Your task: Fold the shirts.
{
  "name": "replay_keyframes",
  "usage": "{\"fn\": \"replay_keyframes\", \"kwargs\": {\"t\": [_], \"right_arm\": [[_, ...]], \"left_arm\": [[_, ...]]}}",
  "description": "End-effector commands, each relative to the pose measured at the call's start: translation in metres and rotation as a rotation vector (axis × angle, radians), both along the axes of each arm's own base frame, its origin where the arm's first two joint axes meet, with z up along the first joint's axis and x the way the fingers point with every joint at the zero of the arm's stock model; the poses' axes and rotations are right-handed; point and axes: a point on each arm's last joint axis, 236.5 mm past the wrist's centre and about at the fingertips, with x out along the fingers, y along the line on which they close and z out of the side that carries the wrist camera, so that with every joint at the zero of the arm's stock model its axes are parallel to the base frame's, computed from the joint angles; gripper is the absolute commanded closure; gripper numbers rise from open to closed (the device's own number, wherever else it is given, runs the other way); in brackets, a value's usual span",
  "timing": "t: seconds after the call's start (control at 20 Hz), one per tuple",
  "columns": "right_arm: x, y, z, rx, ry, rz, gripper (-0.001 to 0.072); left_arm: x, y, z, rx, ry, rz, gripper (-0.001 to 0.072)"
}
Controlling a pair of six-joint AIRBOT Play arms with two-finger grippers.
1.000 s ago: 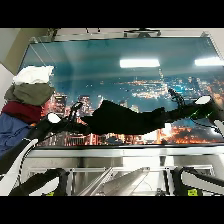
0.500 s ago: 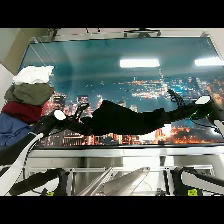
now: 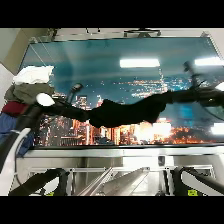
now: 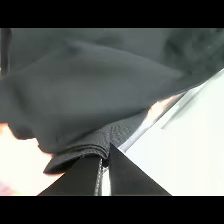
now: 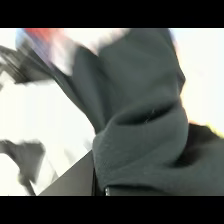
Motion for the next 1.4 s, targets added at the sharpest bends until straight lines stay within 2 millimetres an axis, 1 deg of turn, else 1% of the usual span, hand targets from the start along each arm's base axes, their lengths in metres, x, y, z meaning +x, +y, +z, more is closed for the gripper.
{"fn": "replay_keyframes", "kwargs": {"t": [0.0,0.05,0.1,0.15,0.2,0.25,0.35,0.4,0.5,0.55,0.6,0.65,0.75,0.8,0.85,0.9,0.95,1.0,1.05,1.1,1.15,1.2,1.25,1.35], "right_arm": [[0.020,-0.035,0.151,0.352,-0.293,-0.189,0.0692],[0.026,-0.059,0.176,0.387,-0.356,-0.292,0.0692],[0.032,-0.084,0.188,0.372,-0.405,-0.400,0.0692],[0.034,-0.104,0.193,0.339,-0.433,-0.483,0.0692],[0.033,-0.118,0.194,0.313,-0.434,-0.538,0.0692],[0.030,-0.127,0.193,0.289,-0.424,-0.569,0.0692],[0.028,-0.132,0.180,0.242,-0.357,-0.599,0.0691],[0.028,-0.131,0.170,0.214,-0.320,-0.597,0.0691],[0.026,-0.120,0.142,0.134,-0.231,-0.565,0.0691],[0.023,-0.112,0.128,0.093,-0.200,-0.533,0.0691],[0.020,-0.103,0.116,0.064,-0.175,-0.500,0.0692],[0.017,-0.093,0.102,0.035,-0.147,-0.466,0.0691],[0.012,-0.077,0.072,-0.024,-0.090,-0.413,0.0691],[0.011,-0.073,0.056,-0.059,-0.059,-0.398,0.0691],[0.011,-0.074,0.035,-0.105,-0.026,-0.394,0.0691],[0.013,-0.079,0.015,-0.153,0.007,-0.404,0.0691],[0.015,-0.087,-0.002,-0.189,0.043,-0.420,0.0691],[0.017,-0.099,-0.022,-0.241,0.091,-0.443,0.0677],[0.018,-0.107,-0.038,-0.282,0.130,-0.453,0.0515],[0.017,-0.113,-0.052,-0.313,0.168,-0.456,0.0314],[0.017,-0.118,-0.065,-0.334,0.198,-0.453,0.0263],[0.020,-0.127,-0.074,-0.357,0.212,-0.469,0.0264],[0.025,-0.139,-0.080,-0.373,0.215,-0.506,0.0264],[0.034,-0.173,-0.084,-0.376,0.215,-0.610,0.0263]], "left_arm": [[0.007,0.028,0.088,-0.029,-0.171,0.060,0.0685],[0.009,0.042,0.114,-0.029,-0.241,0.098,0.0684],[0.010,0.056,0.136,-0.025,-0.310,0.142,0.0684],[0.010,0.071,0.157,-0.019,-0.372,0.195,0.0684],[0.008,0.084,0.170,-0.009,-0.418,0.239,0.0684],[0.005,0.096,0.180,0.003,-0.453,0.280,0.0684],[-0.003,0.108,0.189,0.017,-0.479,0.317,0.0684],[-0.006,0.107,0.190,0.010,-0.477,0.314,0.0684],[-0.007,0.089,0.192,-0.065,-0.446,0.275,0.0683],[-0.005,0.080,0.189,-0.096,-0.425,0.254,0.0684],[-0.003,0.069,0.183,-0.121,-0.394,0.225,0.0683],[-0.001,0.058,0.173,-0.135,-0.354,0.194,0.0684],[0.002,0.037,0.142,-0.150,-0.266,0.141,0.0684],[0.005,0.027,0.121,-0.153,-0.217,0.128,0.0683],[0.005,0.022,0.100,-0.145,-0.164,0.120,0.0684],[0.005,0.016,0.077,-0.142,-0.105,0.115,0.0684],[0.002,0.013,0.058,-0.137,-0.055,0.112,0.0684],[-0.003,0.009,0.034,-0.130,0.014,0.102,0.0684],[-0.007,0.006,0.016,-0.125,0.067,0.091,0.0684],[-0.014,0.002,-0.003,-0.116,0.122,0.081,0.0684],[-0.021,-0.002,-0.019,-0.108,0.165,0.062,0.0684],[-0.029,-0.007,-0.033,-0.100,0.211,0.041,0.0684],[-0.035,-0.011,-0.045,-0.093,0.250,0.025,0.0684],[-0.044,-0.018,-0.059,-0.082,0.304,-0.011,0.0684]]}}
